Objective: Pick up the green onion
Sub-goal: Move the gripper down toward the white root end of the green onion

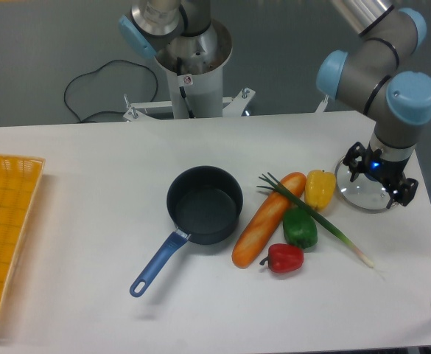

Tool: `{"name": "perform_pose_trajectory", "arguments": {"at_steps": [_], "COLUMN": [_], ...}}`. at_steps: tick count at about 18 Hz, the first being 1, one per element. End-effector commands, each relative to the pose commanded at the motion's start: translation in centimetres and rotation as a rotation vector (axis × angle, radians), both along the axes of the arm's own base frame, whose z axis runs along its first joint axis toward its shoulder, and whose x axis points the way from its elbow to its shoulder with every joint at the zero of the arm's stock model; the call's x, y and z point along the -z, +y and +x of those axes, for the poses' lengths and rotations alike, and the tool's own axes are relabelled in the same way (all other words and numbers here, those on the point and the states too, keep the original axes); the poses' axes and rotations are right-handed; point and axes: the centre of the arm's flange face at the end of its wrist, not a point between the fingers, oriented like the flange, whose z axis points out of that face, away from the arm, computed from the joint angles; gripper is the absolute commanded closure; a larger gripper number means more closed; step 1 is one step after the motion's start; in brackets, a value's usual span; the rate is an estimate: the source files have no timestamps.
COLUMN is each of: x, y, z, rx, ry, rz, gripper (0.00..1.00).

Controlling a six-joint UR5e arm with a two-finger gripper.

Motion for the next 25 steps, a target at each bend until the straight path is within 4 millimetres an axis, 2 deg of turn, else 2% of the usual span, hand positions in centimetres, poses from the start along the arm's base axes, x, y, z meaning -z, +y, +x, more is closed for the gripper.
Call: {"name": "perform_pose_trajectory", "arguments": {"at_steps": [2, 6, 11, 17, 25], "x": [0.1, 0.6, 2.5, 3.7, 5.0], "y": [1.4, 2.7, 4.2, 4.5, 4.8], "z": [0.4, 0.4, 0.5, 0.2, -0.5], "rx": [-0.009, -0.109, -0.340, -0.551, -0.640], "ry": [0.002, 0.012, 0.006, -0.013, -0.009], "rz": [0.004, 0.022, 0.040, 0.056, 0.075], "gripper": [0.00, 0.00, 0.00, 0.00, 0.00]}}
